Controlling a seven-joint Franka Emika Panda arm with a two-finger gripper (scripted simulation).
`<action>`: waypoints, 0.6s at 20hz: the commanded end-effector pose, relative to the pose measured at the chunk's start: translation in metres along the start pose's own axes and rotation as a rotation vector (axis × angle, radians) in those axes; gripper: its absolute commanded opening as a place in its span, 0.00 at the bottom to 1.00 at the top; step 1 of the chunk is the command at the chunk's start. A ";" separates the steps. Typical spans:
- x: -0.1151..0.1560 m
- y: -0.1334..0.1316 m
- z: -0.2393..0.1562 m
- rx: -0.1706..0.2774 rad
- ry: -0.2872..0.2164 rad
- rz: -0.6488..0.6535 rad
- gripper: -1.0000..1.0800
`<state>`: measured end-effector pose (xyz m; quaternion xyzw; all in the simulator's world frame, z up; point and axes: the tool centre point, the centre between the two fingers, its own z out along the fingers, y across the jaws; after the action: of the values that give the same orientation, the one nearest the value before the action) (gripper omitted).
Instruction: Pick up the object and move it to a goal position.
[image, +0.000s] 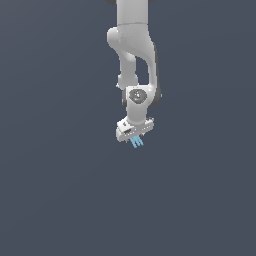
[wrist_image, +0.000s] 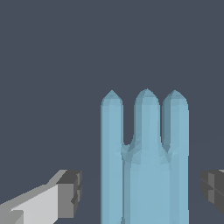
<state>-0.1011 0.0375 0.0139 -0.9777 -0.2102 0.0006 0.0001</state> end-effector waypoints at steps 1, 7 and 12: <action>0.000 0.000 0.002 0.000 0.001 0.000 0.96; 0.000 0.000 0.002 0.000 0.001 0.000 0.00; 0.000 0.000 0.002 0.000 0.001 0.000 0.00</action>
<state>-0.1008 0.0371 0.0123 -0.9777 -0.2102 0.0000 -0.0001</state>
